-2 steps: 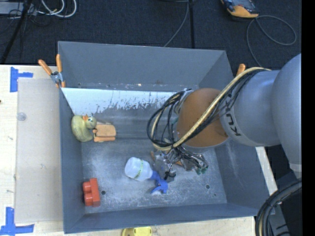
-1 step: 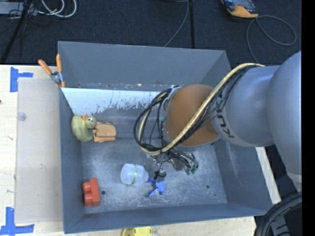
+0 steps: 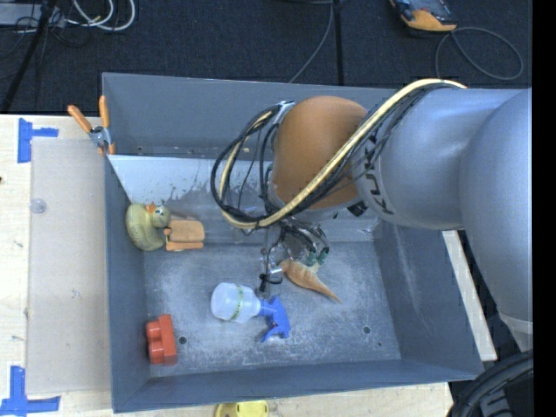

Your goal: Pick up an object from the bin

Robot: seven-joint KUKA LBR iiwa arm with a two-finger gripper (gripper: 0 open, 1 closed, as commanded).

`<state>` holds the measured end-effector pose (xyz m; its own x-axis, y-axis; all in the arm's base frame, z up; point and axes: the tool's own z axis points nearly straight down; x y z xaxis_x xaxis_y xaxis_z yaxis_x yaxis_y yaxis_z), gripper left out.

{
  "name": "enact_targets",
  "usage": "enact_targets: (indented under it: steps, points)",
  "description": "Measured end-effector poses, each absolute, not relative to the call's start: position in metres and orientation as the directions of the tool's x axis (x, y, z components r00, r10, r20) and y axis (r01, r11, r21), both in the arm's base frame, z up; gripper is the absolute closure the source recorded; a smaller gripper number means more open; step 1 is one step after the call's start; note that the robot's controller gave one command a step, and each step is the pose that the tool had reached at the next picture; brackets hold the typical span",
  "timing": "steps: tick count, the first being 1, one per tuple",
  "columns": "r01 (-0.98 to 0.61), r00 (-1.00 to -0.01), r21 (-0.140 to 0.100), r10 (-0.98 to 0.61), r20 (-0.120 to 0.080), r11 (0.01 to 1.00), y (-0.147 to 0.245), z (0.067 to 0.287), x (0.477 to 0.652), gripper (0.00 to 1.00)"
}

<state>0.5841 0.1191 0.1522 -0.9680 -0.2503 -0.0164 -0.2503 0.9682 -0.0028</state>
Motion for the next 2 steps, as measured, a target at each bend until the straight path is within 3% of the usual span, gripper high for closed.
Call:
enact_targets:
  steps: [1, 2]
  points:
    - [-0.252, -0.968, -0.003, -0.252, -0.016, 0.968, 0.119, 0.152, 0.584, 0.0]
    - [-0.301, -0.953, -0.004, -0.301, -0.023, 0.954, 0.122, 0.123, 0.57, 0.0]
